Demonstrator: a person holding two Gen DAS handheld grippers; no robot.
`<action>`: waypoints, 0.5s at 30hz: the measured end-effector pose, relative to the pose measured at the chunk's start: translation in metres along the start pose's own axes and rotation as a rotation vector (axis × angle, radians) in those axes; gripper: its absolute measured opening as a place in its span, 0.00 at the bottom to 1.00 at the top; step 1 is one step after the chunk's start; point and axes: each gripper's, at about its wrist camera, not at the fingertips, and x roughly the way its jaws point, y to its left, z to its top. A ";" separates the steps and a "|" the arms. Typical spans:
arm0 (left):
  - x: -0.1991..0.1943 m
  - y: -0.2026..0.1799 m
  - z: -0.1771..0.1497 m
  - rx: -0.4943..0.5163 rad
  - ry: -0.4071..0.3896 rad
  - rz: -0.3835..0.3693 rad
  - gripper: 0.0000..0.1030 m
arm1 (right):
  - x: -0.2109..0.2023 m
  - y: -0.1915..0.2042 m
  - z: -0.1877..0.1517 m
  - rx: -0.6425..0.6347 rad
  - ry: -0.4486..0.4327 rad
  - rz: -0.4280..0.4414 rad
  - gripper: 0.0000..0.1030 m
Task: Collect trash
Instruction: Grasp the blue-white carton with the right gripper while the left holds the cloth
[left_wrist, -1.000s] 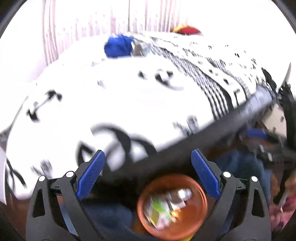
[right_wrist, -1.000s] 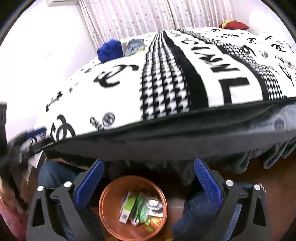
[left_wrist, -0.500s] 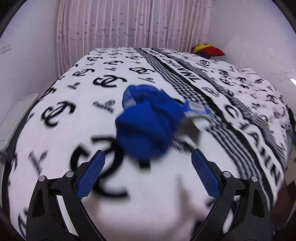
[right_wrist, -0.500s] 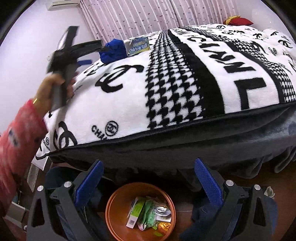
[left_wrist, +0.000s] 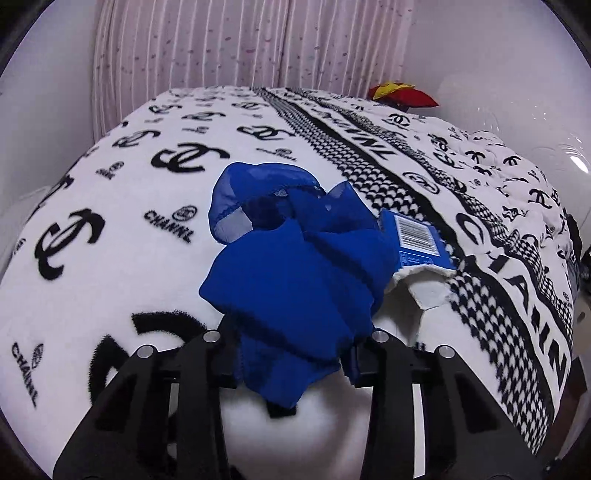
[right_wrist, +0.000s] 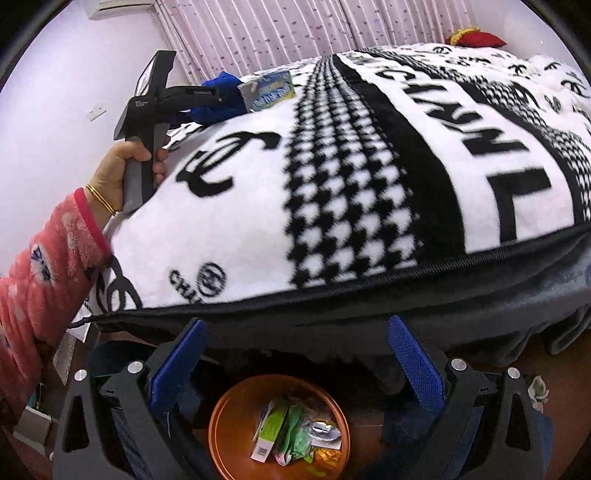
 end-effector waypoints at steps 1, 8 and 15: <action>-0.007 -0.002 -0.002 0.013 -0.011 0.008 0.35 | -0.002 0.002 0.001 -0.006 -0.006 0.000 0.94; -0.064 -0.006 -0.025 0.065 -0.070 0.033 0.35 | -0.014 0.014 0.034 -0.053 -0.076 0.002 0.94; -0.128 0.000 -0.073 0.072 -0.117 0.048 0.35 | 0.016 0.028 0.128 -0.063 -0.140 0.048 0.95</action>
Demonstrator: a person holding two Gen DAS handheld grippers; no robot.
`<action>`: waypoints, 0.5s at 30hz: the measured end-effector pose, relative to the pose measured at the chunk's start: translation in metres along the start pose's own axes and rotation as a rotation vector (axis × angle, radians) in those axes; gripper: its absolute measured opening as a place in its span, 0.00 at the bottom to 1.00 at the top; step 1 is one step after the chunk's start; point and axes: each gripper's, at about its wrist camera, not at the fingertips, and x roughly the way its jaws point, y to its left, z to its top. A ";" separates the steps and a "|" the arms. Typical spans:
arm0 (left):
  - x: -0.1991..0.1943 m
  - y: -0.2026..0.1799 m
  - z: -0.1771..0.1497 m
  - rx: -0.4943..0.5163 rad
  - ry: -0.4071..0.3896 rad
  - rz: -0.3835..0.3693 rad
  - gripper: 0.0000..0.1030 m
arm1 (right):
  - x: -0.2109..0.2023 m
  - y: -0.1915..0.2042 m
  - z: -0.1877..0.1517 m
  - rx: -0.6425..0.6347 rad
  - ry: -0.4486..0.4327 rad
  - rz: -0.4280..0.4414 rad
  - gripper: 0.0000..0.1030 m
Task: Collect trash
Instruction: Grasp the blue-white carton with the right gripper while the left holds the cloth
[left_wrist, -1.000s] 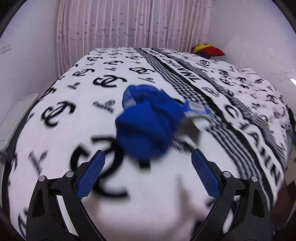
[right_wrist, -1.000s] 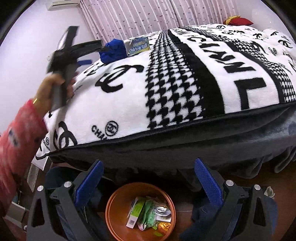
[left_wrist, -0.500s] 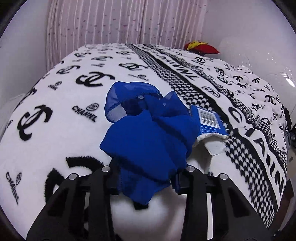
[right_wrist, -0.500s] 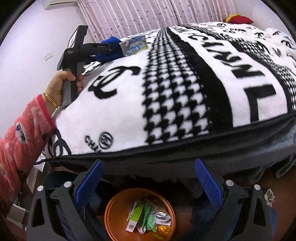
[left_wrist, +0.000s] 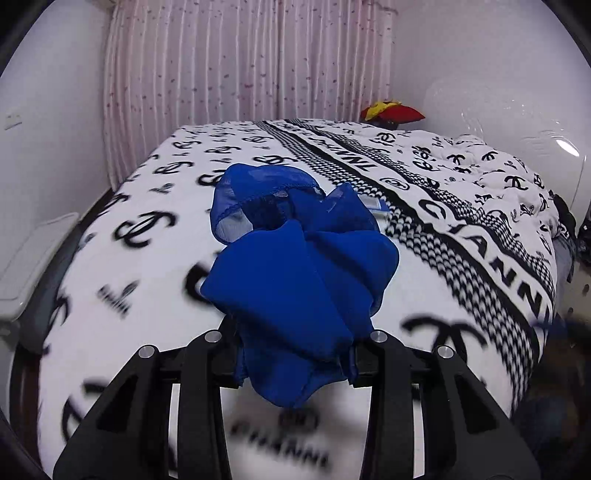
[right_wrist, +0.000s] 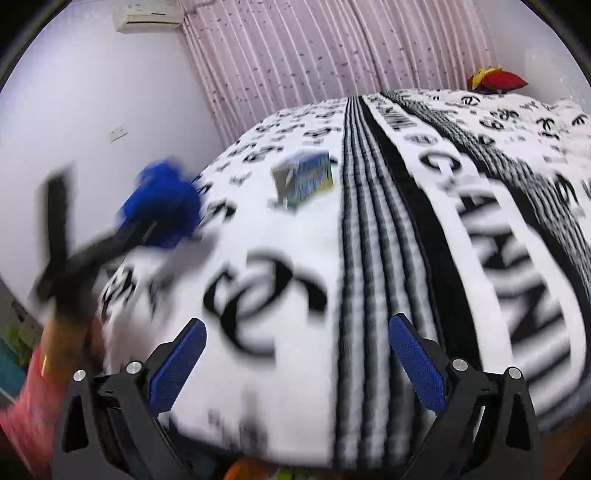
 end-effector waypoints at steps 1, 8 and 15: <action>-0.012 0.002 -0.008 -0.015 -0.010 -0.007 0.35 | 0.013 0.002 0.015 0.005 0.002 -0.002 0.95; -0.043 0.009 -0.041 -0.065 -0.022 -0.002 0.35 | 0.115 0.022 0.106 0.090 0.011 -0.131 0.95; -0.047 0.021 -0.049 -0.089 -0.011 -0.008 0.35 | 0.196 0.010 0.145 0.236 0.094 -0.314 0.94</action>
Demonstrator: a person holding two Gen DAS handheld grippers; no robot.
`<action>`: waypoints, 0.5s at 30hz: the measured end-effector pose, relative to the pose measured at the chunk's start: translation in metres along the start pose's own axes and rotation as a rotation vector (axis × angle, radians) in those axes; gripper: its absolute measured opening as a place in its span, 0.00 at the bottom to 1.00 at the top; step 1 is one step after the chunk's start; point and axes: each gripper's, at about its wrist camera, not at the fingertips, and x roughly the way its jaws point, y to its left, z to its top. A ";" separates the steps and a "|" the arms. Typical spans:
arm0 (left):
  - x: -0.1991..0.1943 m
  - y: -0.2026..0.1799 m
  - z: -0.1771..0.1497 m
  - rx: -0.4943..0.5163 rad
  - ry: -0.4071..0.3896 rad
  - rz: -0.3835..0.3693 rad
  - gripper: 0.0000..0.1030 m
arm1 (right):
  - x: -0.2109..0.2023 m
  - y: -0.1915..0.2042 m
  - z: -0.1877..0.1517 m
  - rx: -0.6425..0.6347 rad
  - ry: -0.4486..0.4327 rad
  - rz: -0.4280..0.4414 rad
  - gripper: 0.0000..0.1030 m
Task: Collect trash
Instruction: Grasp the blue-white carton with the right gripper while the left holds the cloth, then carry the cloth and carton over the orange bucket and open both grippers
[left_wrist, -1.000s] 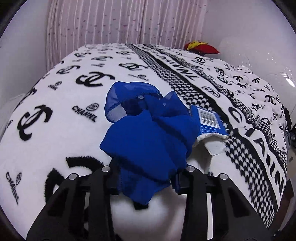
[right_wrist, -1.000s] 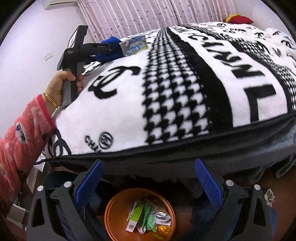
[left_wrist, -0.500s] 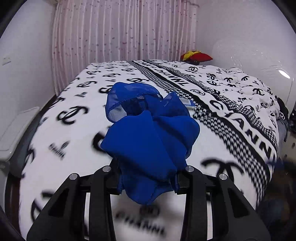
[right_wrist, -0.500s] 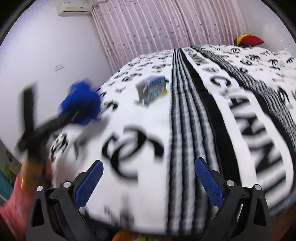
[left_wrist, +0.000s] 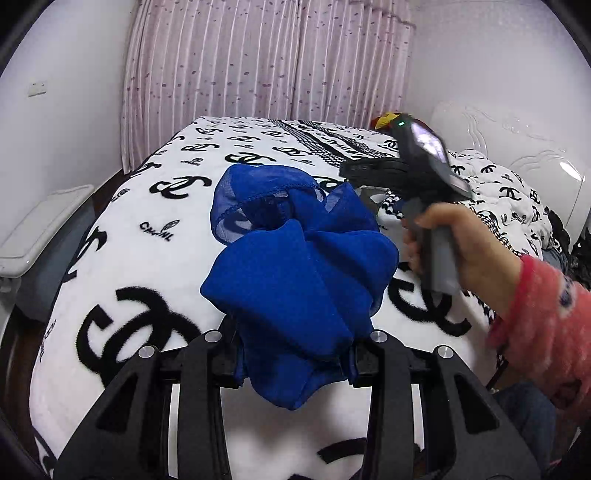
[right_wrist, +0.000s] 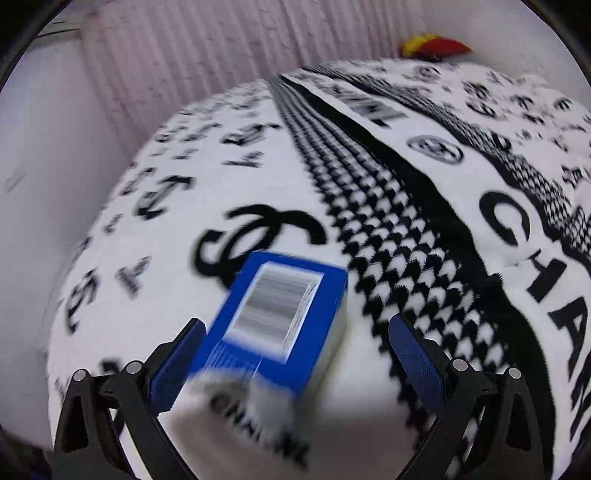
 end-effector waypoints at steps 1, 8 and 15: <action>0.000 0.001 0.000 -0.002 0.000 0.000 0.35 | 0.007 -0.001 0.002 0.008 0.019 -0.007 0.87; -0.005 -0.001 -0.003 0.002 0.002 -0.015 0.35 | -0.017 -0.013 -0.008 -0.019 0.021 0.070 0.57; -0.025 -0.025 -0.008 0.046 0.009 -0.041 0.35 | -0.099 -0.040 -0.046 -0.098 0.005 0.199 0.57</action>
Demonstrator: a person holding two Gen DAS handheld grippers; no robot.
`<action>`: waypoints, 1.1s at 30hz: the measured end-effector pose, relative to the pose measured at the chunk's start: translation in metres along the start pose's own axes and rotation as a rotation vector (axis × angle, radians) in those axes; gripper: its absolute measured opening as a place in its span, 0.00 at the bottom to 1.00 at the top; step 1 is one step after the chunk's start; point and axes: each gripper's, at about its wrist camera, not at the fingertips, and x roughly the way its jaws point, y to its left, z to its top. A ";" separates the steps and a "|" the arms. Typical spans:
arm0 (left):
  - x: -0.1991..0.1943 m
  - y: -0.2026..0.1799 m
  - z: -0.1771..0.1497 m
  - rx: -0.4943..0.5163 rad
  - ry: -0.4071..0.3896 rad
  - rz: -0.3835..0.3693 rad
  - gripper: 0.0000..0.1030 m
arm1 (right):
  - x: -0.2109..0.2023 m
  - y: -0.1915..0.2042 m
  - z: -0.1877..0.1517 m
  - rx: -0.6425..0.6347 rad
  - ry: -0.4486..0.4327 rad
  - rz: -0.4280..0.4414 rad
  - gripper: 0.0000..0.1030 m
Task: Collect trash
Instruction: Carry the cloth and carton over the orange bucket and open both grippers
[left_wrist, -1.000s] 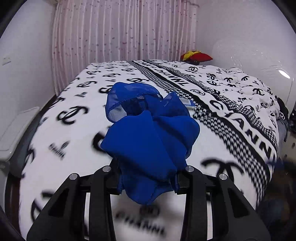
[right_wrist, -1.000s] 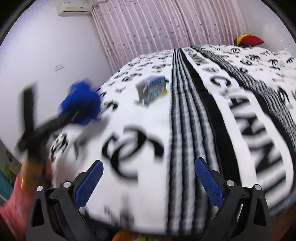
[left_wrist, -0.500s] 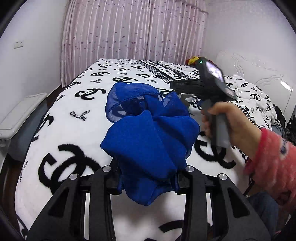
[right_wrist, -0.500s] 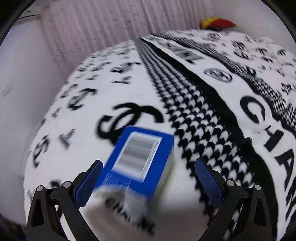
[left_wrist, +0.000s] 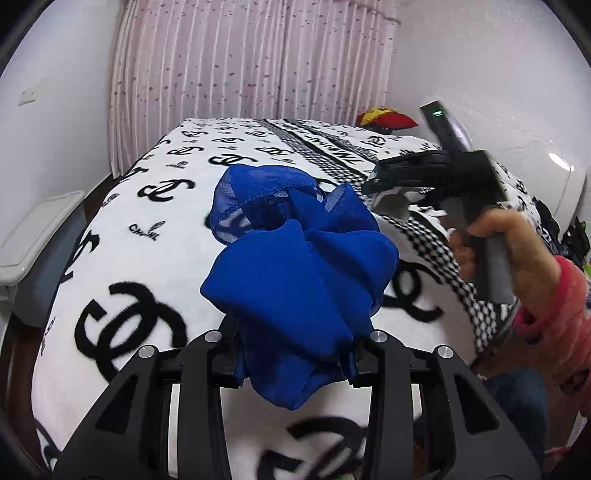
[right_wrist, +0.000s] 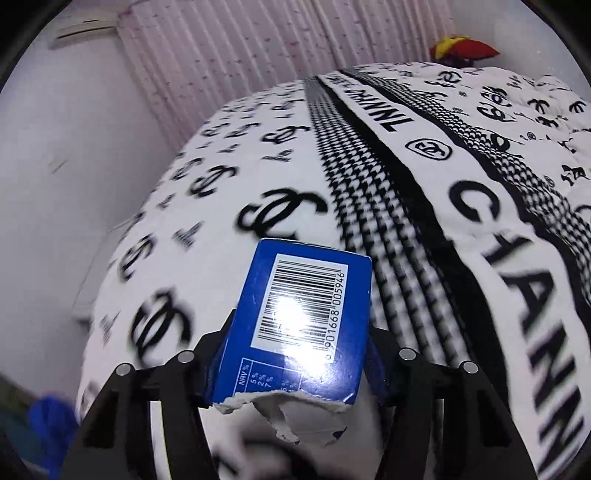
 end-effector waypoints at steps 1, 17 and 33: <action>-0.006 -0.008 -0.003 0.018 0.003 -0.006 0.35 | -0.019 -0.003 -0.015 -0.020 0.002 0.023 0.57; -0.056 -0.098 -0.103 0.166 0.225 -0.149 0.35 | -0.156 -0.045 -0.214 -0.197 0.107 0.116 0.58; 0.016 -0.096 -0.226 -0.004 0.695 -0.243 0.35 | -0.067 -0.063 -0.350 -0.149 0.496 0.093 0.60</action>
